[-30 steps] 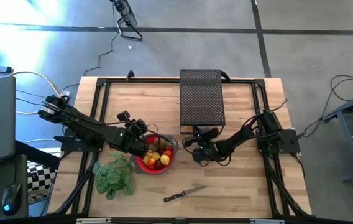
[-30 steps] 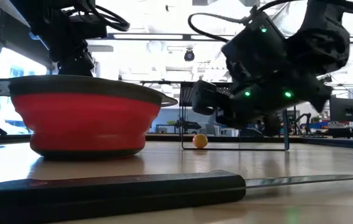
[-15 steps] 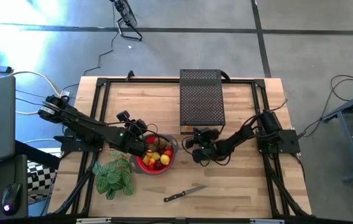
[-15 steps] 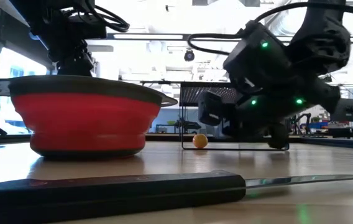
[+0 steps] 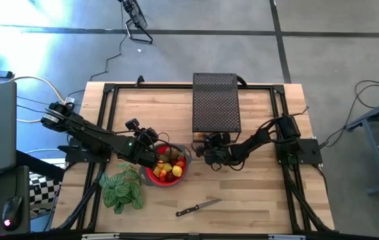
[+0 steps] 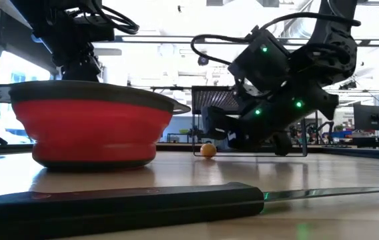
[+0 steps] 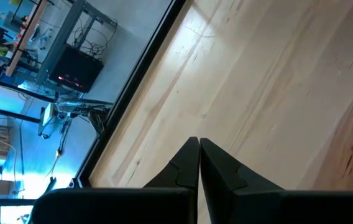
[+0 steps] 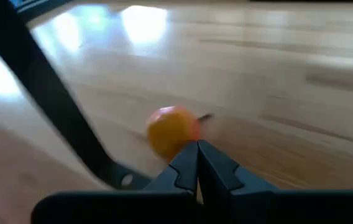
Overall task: Pick & Place Fruit
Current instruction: Adjust the shelf
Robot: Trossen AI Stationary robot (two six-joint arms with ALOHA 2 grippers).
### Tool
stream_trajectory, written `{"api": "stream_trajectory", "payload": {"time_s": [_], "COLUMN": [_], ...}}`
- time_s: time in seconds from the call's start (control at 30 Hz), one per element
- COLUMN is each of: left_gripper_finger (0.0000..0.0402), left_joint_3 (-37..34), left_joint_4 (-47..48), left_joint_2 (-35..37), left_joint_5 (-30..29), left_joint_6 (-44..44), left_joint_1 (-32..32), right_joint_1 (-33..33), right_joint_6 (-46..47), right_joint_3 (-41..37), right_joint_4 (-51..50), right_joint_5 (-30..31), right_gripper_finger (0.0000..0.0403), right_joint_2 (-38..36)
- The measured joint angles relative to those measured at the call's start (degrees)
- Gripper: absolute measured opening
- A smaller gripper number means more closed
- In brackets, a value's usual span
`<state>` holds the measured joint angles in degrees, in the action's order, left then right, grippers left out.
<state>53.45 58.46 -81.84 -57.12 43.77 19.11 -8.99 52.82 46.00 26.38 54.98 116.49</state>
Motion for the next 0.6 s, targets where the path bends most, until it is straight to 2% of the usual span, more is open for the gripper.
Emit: {"api": "stream_trajectory", "payload": {"time_s": [0.13,0.2,0.4,0.6], "left_gripper_finger": [0.0009,0.0009,0.0009,0.0009], "left_joint_3": [0.0,0.0,0.0,0.0], "left_joint_4": [0.0,0.0,0.0,0.0], "left_joint_2": [0.0,0.0,0.0,0.0], "left_joint_5": [0.0,0.0,-0.1,-0.1], "left_joint_6": [0.0,0.0,0.0,0.0], "left_joint_1": [0.0,0.0,0.0,0.0], "right_joint_1": [0.4,0.0,-2.5,-4.0], "right_joint_6": [-9.7,-13.2,-15.1,-15.6], "right_joint_3": [0.0,0.0,0.0,0.1], "right_joint_4": [6.3,9.2,10.8,10.5], "right_joint_5": [-8.3,-8.7,4.3,7.7], "right_gripper_finger": [0.0003,0.0003,0.0003,0.0003], "right_joint_2": [0.0,0.0,-0.6,-1.6]}}
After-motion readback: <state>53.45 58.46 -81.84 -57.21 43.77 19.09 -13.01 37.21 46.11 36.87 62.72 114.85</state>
